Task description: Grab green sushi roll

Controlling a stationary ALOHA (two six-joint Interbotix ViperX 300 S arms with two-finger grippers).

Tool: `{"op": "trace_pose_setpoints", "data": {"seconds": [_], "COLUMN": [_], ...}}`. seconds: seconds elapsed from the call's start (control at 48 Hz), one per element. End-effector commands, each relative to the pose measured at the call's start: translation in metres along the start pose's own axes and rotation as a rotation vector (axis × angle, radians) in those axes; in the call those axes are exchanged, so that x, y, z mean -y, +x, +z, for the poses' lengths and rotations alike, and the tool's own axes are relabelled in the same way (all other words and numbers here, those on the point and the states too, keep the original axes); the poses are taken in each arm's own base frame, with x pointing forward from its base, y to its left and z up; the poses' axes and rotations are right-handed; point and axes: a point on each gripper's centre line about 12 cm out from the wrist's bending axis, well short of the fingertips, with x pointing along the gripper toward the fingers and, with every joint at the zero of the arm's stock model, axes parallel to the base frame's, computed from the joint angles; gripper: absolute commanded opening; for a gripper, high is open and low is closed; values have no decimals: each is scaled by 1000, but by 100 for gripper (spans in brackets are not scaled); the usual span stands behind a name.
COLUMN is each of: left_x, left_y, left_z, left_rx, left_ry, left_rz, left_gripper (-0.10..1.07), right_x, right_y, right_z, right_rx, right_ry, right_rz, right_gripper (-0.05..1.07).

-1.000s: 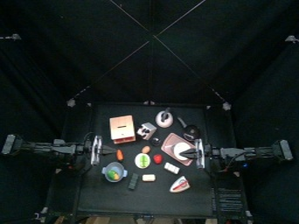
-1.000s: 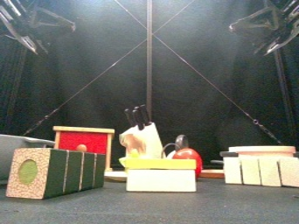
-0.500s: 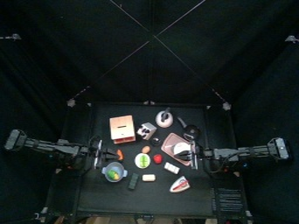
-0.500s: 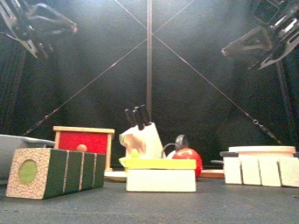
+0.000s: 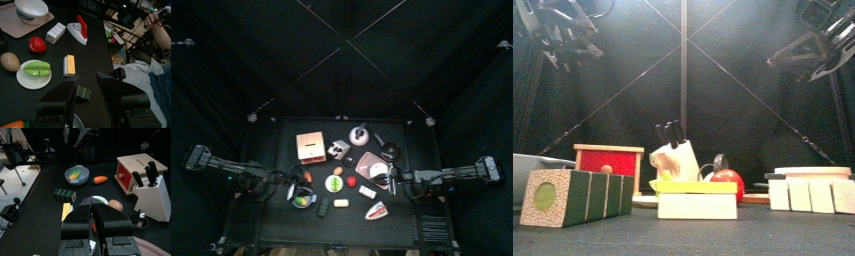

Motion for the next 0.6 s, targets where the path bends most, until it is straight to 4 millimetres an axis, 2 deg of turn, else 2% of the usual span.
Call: {"op": "trace_pose_setpoints", "data": {"seconds": [0.0,0.396,0.583], "left_x": [1,-15,-22], "left_y": [2,14,19], "left_z": [15,42,50], "left_rx": [-15,-210,-341], "left_ry": [-12,-35,-33], "left_rz": [10,98,202], "left_gripper": [74,74,74], "right_x": [-1,1,2], "right_y": [2,2,2], "right_z": [9,10,10], "right_rx": [26,28,27], "right_ry": [3,2,19], "right_rz": [2,-6,-11], "right_gripper": [1,1,1]}}
